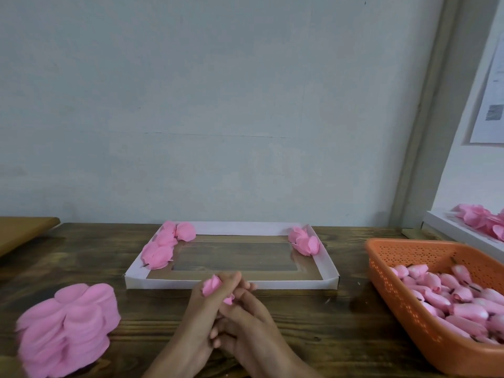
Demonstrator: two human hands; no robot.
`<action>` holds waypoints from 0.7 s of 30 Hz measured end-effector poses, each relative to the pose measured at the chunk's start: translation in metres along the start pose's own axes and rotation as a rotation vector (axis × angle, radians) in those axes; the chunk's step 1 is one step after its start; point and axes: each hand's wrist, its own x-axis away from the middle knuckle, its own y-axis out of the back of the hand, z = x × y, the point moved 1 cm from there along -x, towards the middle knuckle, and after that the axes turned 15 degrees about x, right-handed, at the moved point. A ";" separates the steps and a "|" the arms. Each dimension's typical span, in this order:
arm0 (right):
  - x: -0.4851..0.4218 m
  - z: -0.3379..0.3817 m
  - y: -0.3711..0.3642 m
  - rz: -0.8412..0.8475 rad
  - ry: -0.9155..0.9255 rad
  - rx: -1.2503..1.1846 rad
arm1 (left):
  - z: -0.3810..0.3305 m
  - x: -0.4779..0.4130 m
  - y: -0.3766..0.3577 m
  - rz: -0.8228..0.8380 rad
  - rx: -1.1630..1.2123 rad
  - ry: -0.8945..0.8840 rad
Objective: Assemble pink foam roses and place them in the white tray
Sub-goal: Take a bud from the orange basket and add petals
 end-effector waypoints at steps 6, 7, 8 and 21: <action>-0.003 0.001 -0.003 -0.064 -0.116 0.005 | -0.001 -0.003 0.000 0.041 -0.021 -0.023; -0.005 0.000 -0.005 -0.079 -0.164 0.018 | -0.001 -0.004 0.001 0.048 -0.039 -0.039; -0.006 -0.002 -0.005 -0.094 -0.186 0.044 | 0.000 -0.004 0.001 0.046 -0.051 -0.061; 0.001 0.006 0.003 0.041 -0.033 0.095 | 0.001 -0.006 0.003 -0.017 0.028 -0.074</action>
